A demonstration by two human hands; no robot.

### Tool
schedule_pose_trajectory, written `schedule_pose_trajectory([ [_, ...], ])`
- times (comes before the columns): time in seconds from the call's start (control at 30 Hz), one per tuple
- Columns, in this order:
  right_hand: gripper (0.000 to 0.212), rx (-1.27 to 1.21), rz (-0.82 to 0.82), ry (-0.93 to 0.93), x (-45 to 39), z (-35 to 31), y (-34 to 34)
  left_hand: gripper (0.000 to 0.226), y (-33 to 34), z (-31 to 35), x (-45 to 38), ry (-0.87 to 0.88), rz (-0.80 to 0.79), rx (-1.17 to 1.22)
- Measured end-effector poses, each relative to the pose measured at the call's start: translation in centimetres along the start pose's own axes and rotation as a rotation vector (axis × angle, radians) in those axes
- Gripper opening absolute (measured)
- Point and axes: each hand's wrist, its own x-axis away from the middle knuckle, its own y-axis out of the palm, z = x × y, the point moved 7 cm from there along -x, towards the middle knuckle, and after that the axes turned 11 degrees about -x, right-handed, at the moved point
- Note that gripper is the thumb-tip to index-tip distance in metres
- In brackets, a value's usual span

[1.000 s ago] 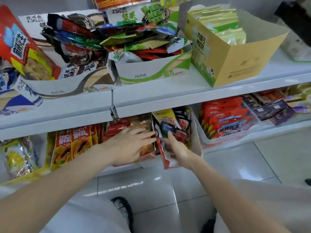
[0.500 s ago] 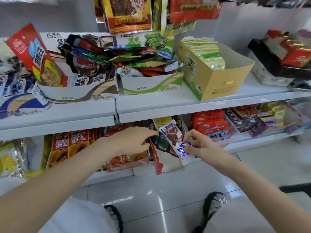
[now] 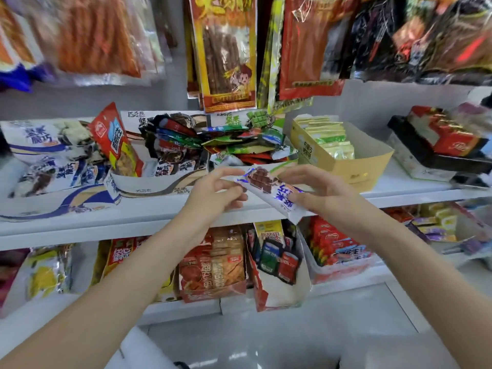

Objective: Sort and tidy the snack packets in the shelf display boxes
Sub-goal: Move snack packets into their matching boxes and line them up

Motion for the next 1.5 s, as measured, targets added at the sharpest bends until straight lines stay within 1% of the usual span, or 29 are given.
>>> schedule_pose_trajectory([
  [0.1, 0.031, -0.143, -0.004, 0.039, -1.0, 0.1, 1.1, 0.027, -1.1, 0.7, -1.1, 0.006, 0.055, 0.002],
  [0.17, 0.031, -0.245, 0.016, 0.102, -1.5, 0.8, 1.2, 0.03, -1.4, 1.0, -1.6, 0.029, 0.047, -0.105],
  [0.2, 0.028, -0.295, 0.046, 0.126, -1.7, 1.2, 1.0, 0.032, -1.6, 1.0, -1.7, 0.052, 0.032, -0.192],
  [0.27, 0.023, -0.328, 0.127, 0.141, -2.2, 1.8, 0.2, 0.041, -2.6, 1.0, -1.7, 0.153, 0.02, -0.473],
  [0.33, 0.025, -0.303, 0.19, 0.129, -2.6, 2.2, -0.7, 0.043, -4.1, 1.2, -1.5, 0.27, 0.076, -0.745],
  [0.4, 0.027, -0.273, 0.223, 0.124, -2.8, 2.5, -1.2, 0.038, -5.7, 1.7, -1.5, 0.325, 0.185, -0.863],
  [0.47, 0.026, -0.255, 0.247, 0.127, -2.9, 2.9, -1.2, 0.034, -6.6, 1.7, -1.9, 0.328, 0.245, -0.947],
  [0.53, 0.023, -0.232, 0.267, 0.121, -3.2, 3.1, -1.0, 0.034, -6.8, 0.7, -2.5, 0.297, 0.207, -1.026],
  [0.63, 0.024, -0.238, 0.272, 0.1, -3.8, 2.9, 0.0, 0.04, -6.9, -1.3, -2.6, 0.215, 0.077, -1.207],
  [0.7, 0.022, -0.261, 0.255, 0.092, -4.1, 2.6, 1.2, 0.041, -7.2, -1.6, -2.3, 0.204, 0.043, -1.161],
  [0.8, 0.022, -0.263, 0.159, 0.077, -5.0, 2.0, 4.2, 0.04, -8.7, -1.0, -1.1, 0.24, 0.089, -1.08],
  [0.87, 0.022, -0.173, 0.11, 0.03, -5.9, 1.1, 6.5, 0.037, -11.0, -0.8, 0.0, 0.262, 0.178, -1.089],
  [0.93, 0.024, -0.108, 0.057, -0.045, -7.0, -0.1, 9.3, 0.034, -14.3, -0.8, 1.5, 0.274, 0.304, -1.054],
  [1.0, 0.028, -0.032, -0.031, -0.118, -8.1, -1.5, 12.8, 0.032, -17.9, -1.3, 3.2, 0.264, 0.448, -1.03],
  [1.07, 0.028, 0.08, -0.12, -0.181, -9.3, -3.0, 17.0, 0.033, -21.3, -2.4, 4.6, 0.18, 0.564, -1.073],
  [1.13, 0.025, 0.155, -0.157, -0.256, -10.6, -4.3, 21.0, 0.038, -24.4, -4.2, 5.7, 0.045, 0.637, -1.114],
  [1.2, 0.021, 0.171, -0.132, -0.301, -12.1, -5.5, 24.7, 0.041, -27.1, -6.0, 6.4, -0.12, 0.672, -1.116],
  [1.23, 0.02, 0.168, -0.103, -0.29, -12.9, -5.8, 26.3, 0.042, -28.3, -6.6, 6.7, -0.187, 0.683, -1.1],
  [1.3, 0.023, 0.148, -0.061, -0.225, -14.6, -5.9, 29.5, 0.044, -30.0, -7.6, 7.1, -0.295, 0.677, -1.01],
  [1.33, 0.027, 0.16, -0.06, -0.192, -15.4, -5.9, 31.1, 0.045, -30.5, -7.8, 7.3, -0.335, 0.664, -0.955],
  [1.4, 0.033, 0.242, -0.11, -0.159, -16.7, -5.7, 34.0, 0.044, -30.9, -8.0, 7.2, -0.375, 0.639, -0.896],
  [1.47, 0.038, 0.368, -0.183, -0.183, -17.4, -5.7, 36.1, 0.042, -31.1, -8.1, 7.0, -0.385, 0.628, -0.887],
  [1.5, 0.041, 0.462, -0.195, -0.223, -17.5, -5.8, 36.5, 0.039, -31.2, -8.2, 6.8, -0.377, 0.628, -0.88],
])
